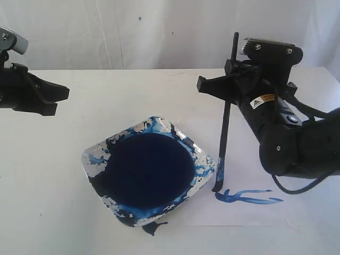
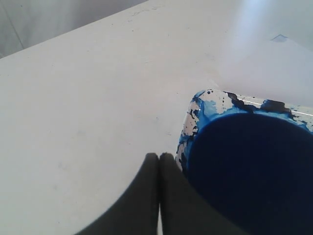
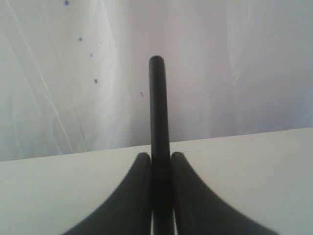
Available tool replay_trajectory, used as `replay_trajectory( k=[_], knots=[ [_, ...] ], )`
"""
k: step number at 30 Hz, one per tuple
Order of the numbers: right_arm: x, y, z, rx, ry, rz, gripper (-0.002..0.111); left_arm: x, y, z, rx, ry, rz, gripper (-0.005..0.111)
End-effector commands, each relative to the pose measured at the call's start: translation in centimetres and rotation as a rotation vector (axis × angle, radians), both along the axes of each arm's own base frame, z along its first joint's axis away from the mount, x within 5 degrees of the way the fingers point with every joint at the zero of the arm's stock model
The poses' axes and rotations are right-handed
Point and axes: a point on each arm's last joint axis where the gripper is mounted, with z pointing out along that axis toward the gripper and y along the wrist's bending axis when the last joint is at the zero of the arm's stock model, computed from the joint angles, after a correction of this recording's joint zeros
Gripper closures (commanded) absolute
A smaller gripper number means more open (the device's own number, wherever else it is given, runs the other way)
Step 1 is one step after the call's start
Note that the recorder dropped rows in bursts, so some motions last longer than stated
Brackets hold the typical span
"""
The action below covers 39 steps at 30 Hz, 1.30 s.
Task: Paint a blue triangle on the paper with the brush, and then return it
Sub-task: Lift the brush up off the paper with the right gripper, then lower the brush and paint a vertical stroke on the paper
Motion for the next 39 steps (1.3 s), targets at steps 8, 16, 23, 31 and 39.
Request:
replay_trajectory(
  k=[8, 16, 23, 31, 39],
  knots=[
    [5.9, -2.0, -0.7, -0.109, -0.129, -0.211, 0.107, -0.1, 0.2, -0.1, 0.011, 0.001, 0.001, 0.107],
    [13.1, -4.4, 0.4, -0.089, -0.105, -0.265, 0.107, -0.1, 0.2, -0.1, 0.011, 0.001, 0.001, 0.107],
    [14.0, -4.8, 3.5, -0.169, -0.158, -0.273, 0.107, -0.1, 0.2, -0.1, 0.011, 0.001, 0.001, 0.107],
    [10.4, -4.6, 10.3, -0.117, -0.029, -0.092, 0.107, -0.1, 0.2, -0.1, 0.011, 0.001, 0.001, 0.107],
    [6.1, -4.6, 13.9, -0.211, 0.095, 0.111, 0.107, -0.1, 0.2, -0.1, 0.012, 0.001, -0.001, 0.107]
  ],
)
